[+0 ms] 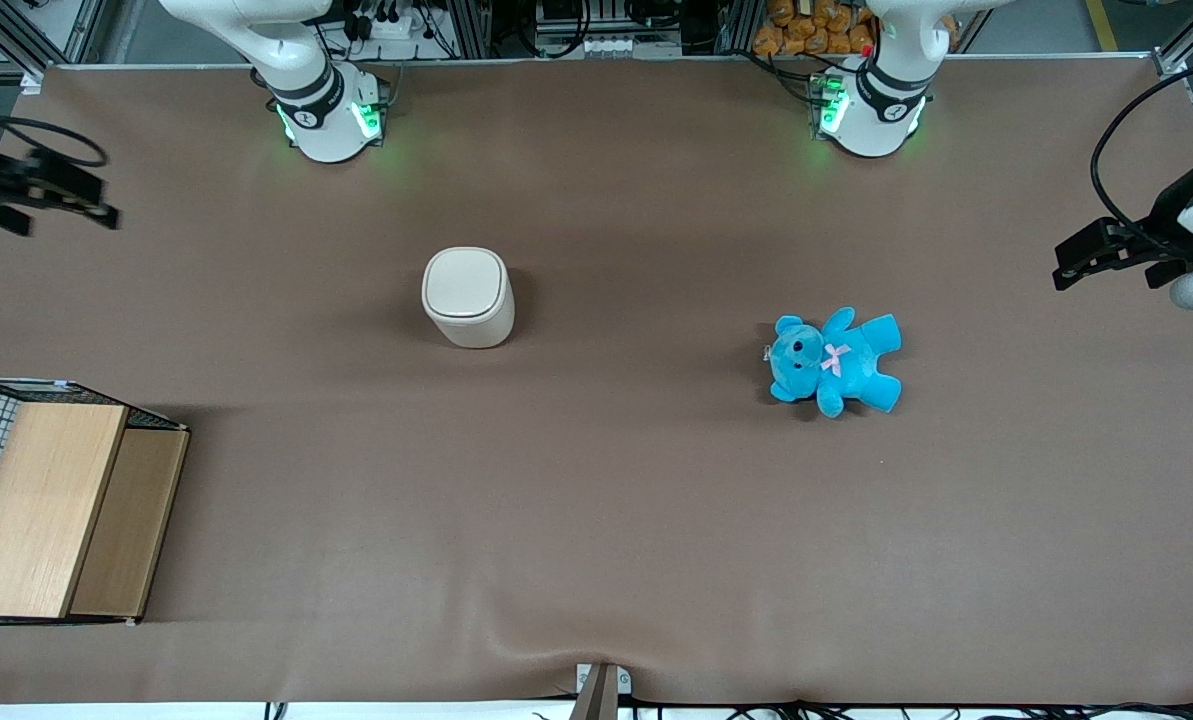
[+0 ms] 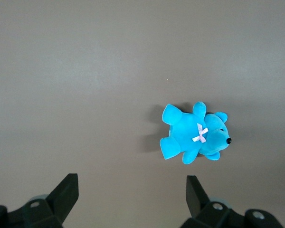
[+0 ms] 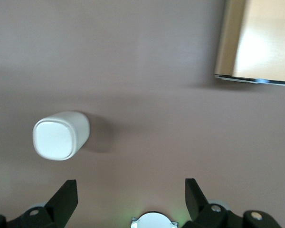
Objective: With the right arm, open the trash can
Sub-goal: 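Move the right gripper toward the white trash can's lid side, then lower the right gripper onto the white trash can's lid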
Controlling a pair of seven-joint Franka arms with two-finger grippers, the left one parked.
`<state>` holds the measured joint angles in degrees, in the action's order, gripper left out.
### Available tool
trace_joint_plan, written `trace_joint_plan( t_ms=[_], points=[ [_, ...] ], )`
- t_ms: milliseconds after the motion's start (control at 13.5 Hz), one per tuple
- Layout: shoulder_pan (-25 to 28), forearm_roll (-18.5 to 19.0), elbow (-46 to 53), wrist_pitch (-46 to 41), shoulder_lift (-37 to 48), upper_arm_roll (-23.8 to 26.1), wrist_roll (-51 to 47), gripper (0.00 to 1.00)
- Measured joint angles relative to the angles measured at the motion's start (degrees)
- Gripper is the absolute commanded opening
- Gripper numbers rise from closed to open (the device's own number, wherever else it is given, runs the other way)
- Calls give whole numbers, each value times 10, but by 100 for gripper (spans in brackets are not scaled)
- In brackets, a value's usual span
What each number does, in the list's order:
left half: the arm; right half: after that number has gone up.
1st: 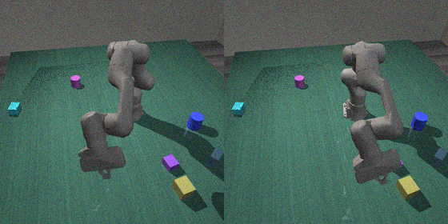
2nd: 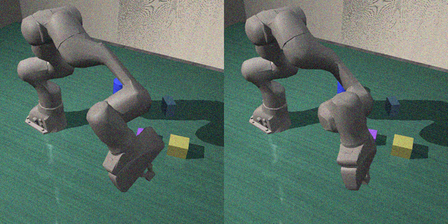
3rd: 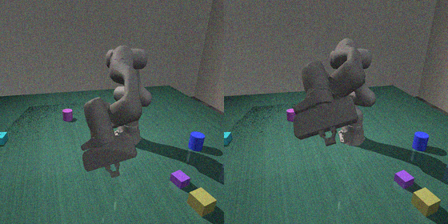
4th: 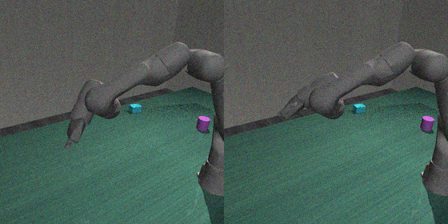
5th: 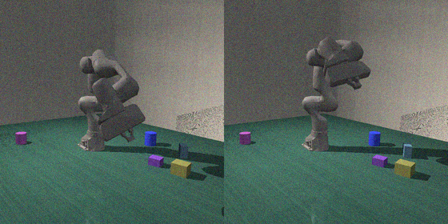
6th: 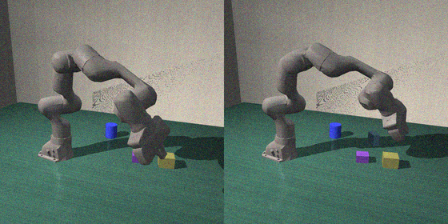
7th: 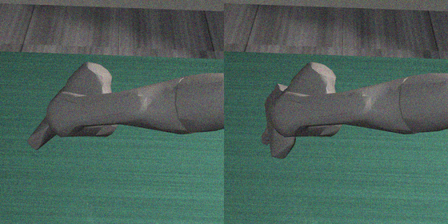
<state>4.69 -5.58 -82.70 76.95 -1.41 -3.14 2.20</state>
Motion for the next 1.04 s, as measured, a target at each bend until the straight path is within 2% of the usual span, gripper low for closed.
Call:
trace_joint_plan(
  t_ms=[444, 963, 1037],
  points=[
    [139, 0, -60, 11, -40, 3, -85, 100],
    [220, -1, -181, 110, -53, 3, -203, 100],
    [235, -1, -200, 133, -53, 3, -229, 89]
  ],
)
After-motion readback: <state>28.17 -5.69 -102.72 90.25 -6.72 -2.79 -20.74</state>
